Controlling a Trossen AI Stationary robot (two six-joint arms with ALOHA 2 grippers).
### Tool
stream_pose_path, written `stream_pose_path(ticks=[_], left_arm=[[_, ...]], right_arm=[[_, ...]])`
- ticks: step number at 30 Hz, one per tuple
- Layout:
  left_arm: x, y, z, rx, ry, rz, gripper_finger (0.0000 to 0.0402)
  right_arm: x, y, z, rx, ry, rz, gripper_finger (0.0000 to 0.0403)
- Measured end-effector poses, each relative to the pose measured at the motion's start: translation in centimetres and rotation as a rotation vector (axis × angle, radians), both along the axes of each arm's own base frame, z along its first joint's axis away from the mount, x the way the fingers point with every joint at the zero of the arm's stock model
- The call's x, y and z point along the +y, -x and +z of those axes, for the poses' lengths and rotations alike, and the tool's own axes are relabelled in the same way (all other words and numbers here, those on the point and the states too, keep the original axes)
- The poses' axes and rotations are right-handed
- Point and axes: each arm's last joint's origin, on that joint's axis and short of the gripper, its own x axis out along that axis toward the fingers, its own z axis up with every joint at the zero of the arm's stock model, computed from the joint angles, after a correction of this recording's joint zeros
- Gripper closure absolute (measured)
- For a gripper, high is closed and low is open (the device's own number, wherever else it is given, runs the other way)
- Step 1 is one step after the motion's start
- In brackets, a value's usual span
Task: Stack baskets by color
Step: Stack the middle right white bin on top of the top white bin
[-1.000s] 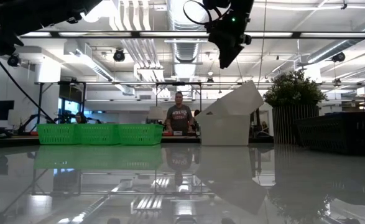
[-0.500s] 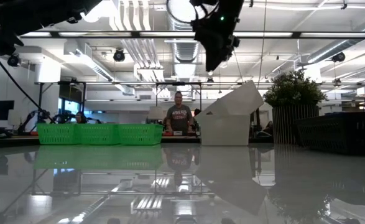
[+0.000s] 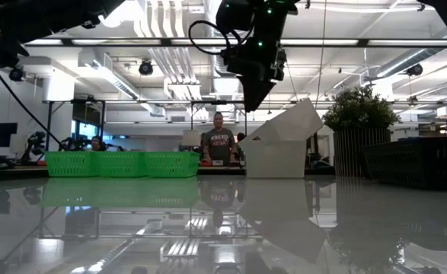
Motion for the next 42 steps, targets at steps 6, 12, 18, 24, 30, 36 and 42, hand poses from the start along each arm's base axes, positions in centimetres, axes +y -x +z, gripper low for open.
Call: stream_pose_path(ticks=[6,12,18,24,30,36,42], left_arm=[[0.0,0.0,0.0,0.0,0.0,0.0,0.0402],[0.0,0.0,0.0,0.001,0.0,0.0,0.0402],[0.0,0.0,-0.1,0.003,0.0,0.0,0.0402],[0.0,0.0,-0.1,0.005,0.0,0.0,0.0402],[0.0,0.0,-0.1,0.005,0.0,0.0,0.0402],[0.0,0.0,-0.1,0.005,0.0,0.0,0.0402],[0.0,0.0,-0.1,0.005,0.0,0.0,0.0402]], right_arm=[[-0.5,-1.3,-2.4,0.042,0.051,-0.025,0.0266],[-1.5,-2.1,-4.8,0.102,0.129,-0.06,0.0266],[-2.2,-2.3,-6.3,0.147,0.151,-0.075,0.0266],[-2.3,-2.2,-6.1,0.141,0.145,-0.081,0.0293],[-2.5,-2.1,-6.0,0.141,0.147,-0.092,0.038],[-2.5,-2.1,-5.9,0.127,0.143,-0.107,0.0393],[-2.3,-1.8,-4.7,0.101,0.151,-0.104,0.0394]])
